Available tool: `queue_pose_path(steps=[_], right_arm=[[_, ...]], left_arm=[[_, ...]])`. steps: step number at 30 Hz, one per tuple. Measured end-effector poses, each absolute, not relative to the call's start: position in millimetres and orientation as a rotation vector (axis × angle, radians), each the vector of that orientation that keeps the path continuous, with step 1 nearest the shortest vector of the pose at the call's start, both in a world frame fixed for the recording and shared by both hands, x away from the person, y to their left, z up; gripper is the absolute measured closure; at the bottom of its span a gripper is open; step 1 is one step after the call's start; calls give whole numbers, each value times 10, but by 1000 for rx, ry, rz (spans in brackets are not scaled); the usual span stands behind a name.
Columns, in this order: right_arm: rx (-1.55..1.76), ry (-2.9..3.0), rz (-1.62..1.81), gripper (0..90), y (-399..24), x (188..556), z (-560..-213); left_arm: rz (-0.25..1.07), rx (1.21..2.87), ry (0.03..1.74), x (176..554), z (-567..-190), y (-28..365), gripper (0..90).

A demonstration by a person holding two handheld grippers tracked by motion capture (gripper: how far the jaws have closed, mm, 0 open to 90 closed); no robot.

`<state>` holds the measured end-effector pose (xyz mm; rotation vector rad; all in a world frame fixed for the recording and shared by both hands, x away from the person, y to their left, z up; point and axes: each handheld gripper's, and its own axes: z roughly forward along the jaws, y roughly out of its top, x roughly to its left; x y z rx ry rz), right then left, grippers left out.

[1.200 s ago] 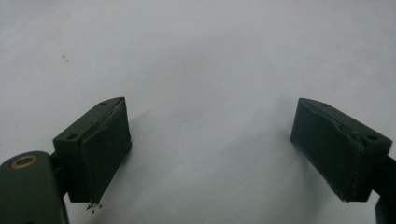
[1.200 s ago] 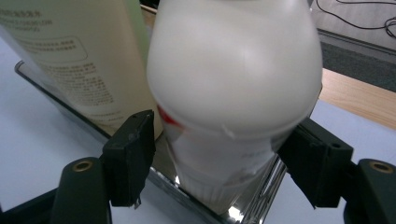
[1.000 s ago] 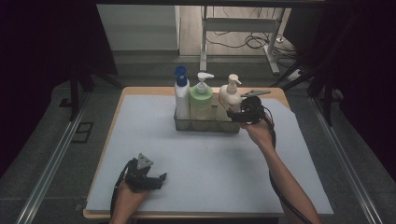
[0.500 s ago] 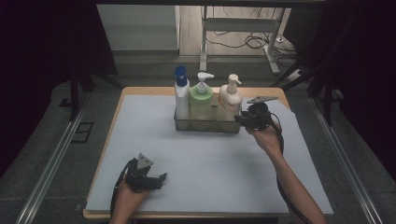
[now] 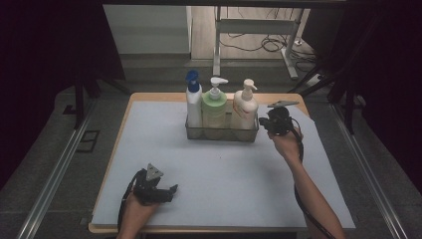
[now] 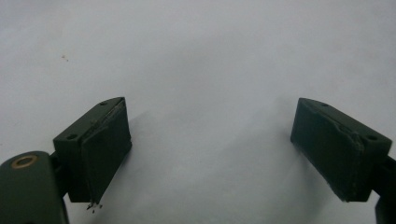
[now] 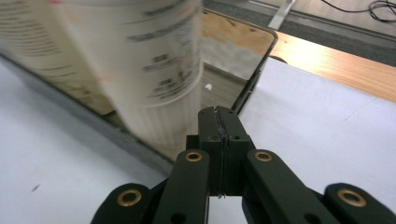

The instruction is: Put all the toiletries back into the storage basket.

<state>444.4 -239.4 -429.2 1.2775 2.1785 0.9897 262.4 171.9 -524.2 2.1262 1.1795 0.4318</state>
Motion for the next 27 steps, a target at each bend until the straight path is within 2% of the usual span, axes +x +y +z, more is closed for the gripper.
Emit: queue_pose_path(steps=[16,27], right_arm=[[1348,2178,1097,898,-2332,4782,-4375],[1368,2196,1066,897,-2296,4817,-4493]], left_arm=[[431,2126,1180,2624,-5242,1719,118],[431,2127,1179,2624,-5242,1719,118]])
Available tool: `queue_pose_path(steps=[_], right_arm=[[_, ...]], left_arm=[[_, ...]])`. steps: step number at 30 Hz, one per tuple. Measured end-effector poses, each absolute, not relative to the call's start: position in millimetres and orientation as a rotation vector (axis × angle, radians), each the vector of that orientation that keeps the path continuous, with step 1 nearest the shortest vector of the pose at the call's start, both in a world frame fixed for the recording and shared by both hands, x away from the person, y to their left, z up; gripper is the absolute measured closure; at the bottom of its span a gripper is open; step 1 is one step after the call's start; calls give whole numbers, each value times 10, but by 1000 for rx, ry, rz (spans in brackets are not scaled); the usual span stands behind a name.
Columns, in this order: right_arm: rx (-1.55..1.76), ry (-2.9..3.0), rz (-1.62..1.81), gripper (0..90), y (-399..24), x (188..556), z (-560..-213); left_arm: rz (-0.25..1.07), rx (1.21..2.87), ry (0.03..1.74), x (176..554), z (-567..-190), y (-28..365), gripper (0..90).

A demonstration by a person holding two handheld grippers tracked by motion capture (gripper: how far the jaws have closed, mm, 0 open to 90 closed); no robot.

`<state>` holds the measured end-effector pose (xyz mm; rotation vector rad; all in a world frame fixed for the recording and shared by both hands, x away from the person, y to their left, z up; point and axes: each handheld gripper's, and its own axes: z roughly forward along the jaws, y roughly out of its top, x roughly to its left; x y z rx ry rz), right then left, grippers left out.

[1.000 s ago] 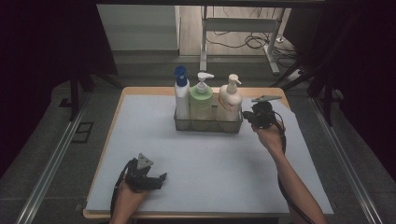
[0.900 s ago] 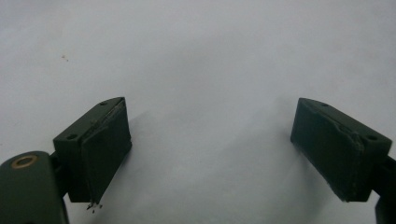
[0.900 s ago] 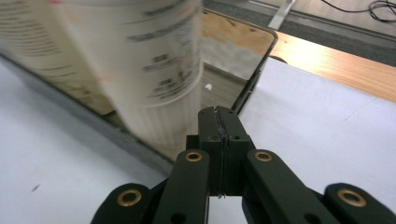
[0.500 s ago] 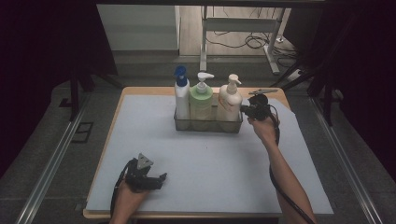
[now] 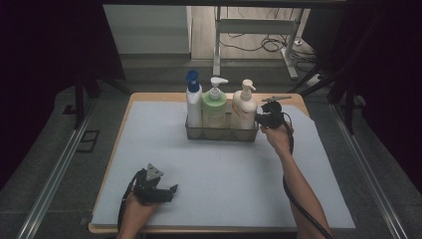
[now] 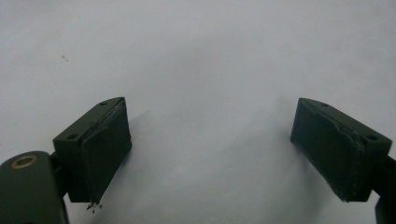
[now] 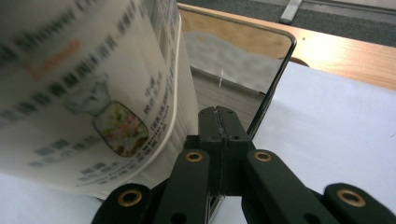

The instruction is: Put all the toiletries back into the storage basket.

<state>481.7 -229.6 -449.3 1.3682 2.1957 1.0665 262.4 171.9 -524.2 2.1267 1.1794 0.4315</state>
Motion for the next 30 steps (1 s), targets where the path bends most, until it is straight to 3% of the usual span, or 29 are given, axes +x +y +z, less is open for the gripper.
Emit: queue_pose_path(steps=[30], right_arm=[[1315,2281,1099,886,-2003,4772,-4579]], left_arm=[[432,2126,1179,2623,-5242,1719,118]])
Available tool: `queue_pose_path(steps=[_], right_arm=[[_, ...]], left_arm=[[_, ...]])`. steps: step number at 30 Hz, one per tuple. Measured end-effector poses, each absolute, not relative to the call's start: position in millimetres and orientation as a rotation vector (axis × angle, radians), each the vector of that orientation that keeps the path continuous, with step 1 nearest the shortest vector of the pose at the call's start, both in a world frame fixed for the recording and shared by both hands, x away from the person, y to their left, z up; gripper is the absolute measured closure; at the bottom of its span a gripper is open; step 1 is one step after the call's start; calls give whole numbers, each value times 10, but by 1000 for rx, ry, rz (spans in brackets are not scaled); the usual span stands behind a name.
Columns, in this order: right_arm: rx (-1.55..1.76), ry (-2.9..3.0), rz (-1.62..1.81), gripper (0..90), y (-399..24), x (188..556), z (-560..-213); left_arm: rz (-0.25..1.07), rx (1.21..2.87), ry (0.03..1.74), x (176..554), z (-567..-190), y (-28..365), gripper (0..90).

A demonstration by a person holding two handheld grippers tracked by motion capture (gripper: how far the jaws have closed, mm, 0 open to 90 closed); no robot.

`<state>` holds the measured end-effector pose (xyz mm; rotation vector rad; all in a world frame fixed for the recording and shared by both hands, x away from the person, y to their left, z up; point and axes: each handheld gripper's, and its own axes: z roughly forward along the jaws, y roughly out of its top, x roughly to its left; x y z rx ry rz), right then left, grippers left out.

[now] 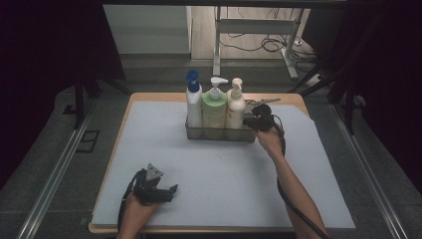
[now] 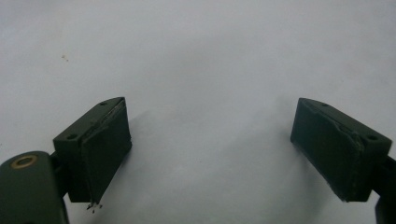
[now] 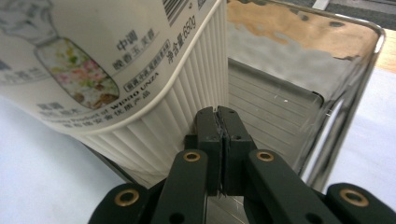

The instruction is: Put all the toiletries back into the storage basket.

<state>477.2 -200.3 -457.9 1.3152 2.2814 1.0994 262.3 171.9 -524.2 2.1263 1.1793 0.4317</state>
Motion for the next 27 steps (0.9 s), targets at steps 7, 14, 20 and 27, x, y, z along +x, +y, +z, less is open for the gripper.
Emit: queue_pose_path(steps=[7,14,20,27], right_arm=[[1315,2284,1107,896,-1961,4745,-4590],[1316,2283,1111,897,-1945,4719,-4585],[1315,2289,1118,898,-1948,4688,-4581],[1306,2300,1120,898,-1947,4646,-4575]], left_arm=[[431,2127,1180,2624,-5242,1719,118],[431,2127,1180,2624,-5242,1719,118],[431,2127,1179,2624,-5242,1719,118],[431,2127,1180,2625,-5242,1719,118]])
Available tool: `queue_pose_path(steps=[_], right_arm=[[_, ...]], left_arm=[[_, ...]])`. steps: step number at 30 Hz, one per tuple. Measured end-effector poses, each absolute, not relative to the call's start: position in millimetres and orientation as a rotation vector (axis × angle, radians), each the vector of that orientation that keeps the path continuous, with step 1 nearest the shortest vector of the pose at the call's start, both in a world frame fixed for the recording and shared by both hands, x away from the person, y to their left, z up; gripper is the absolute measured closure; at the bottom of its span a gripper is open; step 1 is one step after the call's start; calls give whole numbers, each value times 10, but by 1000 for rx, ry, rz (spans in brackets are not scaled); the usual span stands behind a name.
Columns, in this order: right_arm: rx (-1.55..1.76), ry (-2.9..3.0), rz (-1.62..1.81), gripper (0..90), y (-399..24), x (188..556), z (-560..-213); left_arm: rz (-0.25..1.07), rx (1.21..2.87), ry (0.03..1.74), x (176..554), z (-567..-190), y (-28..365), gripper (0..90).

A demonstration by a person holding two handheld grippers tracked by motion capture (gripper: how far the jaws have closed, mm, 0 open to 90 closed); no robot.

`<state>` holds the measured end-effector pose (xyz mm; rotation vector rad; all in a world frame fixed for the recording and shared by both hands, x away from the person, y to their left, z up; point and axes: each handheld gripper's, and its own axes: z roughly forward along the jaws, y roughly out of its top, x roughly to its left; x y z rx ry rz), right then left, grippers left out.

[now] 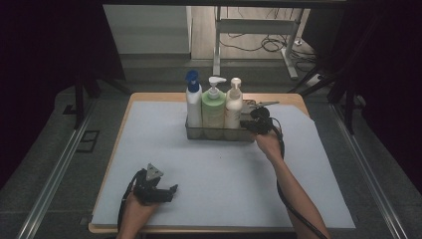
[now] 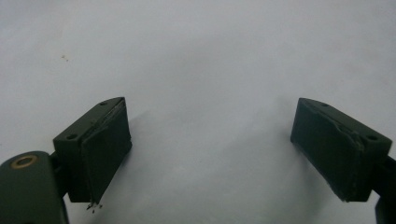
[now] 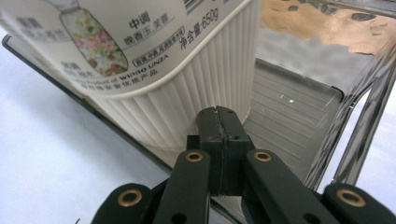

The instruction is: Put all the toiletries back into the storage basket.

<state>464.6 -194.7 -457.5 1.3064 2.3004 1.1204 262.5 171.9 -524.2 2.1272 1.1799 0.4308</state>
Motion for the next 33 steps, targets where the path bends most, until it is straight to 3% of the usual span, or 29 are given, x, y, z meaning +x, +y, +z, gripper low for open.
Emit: queue_pose_path(steps=[5,13,26,33], right_arm=[[1300,2302,1106,890,-1948,4650,-4599],[1282,2274,1049,768,-1963,4623,-4571],[1216,2257,1004,447,-2040,4465,-4405],[1175,2278,1038,320,-2096,4321,-4290]], left_arm=[[431,2127,1179,2625,-5242,1719,118],[431,2126,1180,2624,-5242,1719,118],[431,2126,1180,2623,-5242,1719,119],[432,2126,1179,2623,-5243,1718,119]])
